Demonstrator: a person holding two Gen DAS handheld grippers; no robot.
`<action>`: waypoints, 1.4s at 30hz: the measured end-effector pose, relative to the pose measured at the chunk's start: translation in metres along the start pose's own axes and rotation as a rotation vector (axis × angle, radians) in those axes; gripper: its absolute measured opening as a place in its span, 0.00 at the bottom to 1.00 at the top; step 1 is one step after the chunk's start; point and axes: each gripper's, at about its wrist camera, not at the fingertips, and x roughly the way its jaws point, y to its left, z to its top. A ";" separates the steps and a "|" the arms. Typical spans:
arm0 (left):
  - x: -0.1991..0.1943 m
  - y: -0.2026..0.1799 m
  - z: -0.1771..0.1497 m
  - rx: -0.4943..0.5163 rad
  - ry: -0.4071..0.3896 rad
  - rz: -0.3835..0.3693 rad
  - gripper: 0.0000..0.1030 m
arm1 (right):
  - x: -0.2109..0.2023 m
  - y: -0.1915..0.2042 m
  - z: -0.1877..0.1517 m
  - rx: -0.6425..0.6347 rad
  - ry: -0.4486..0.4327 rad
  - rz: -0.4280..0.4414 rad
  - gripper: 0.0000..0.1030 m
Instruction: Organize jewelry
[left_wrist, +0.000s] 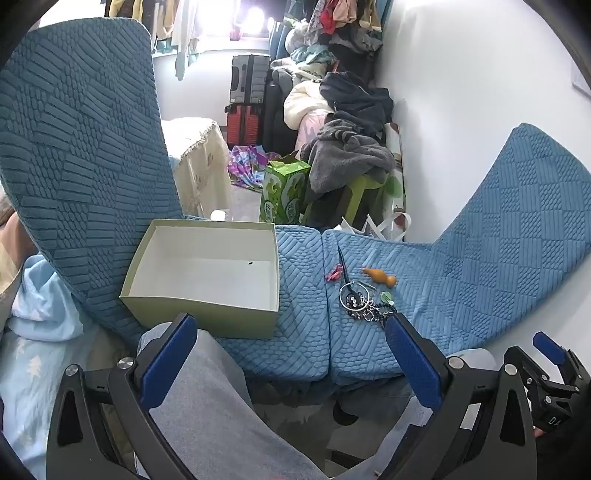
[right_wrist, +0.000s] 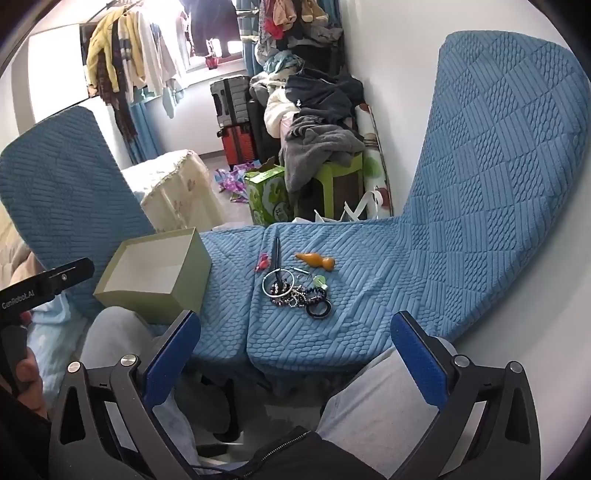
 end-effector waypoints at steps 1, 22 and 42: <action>-0.001 -0.002 0.000 0.005 -0.003 0.003 0.99 | 0.001 -0.001 0.001 -0.002 0.002 0.003 1.00; -0.004 -0.005 -0.002 0.019 -0.014 0.007 0.99 | 0.009 0.001 0.000 -0.024 0.010 -0.001 1.00; -0.001 -0.007 -0.004 0.033 -0.020 0.004 0.99 | 0.013 -0.005 -0.003 -0.011 0.011 -0.017 1.00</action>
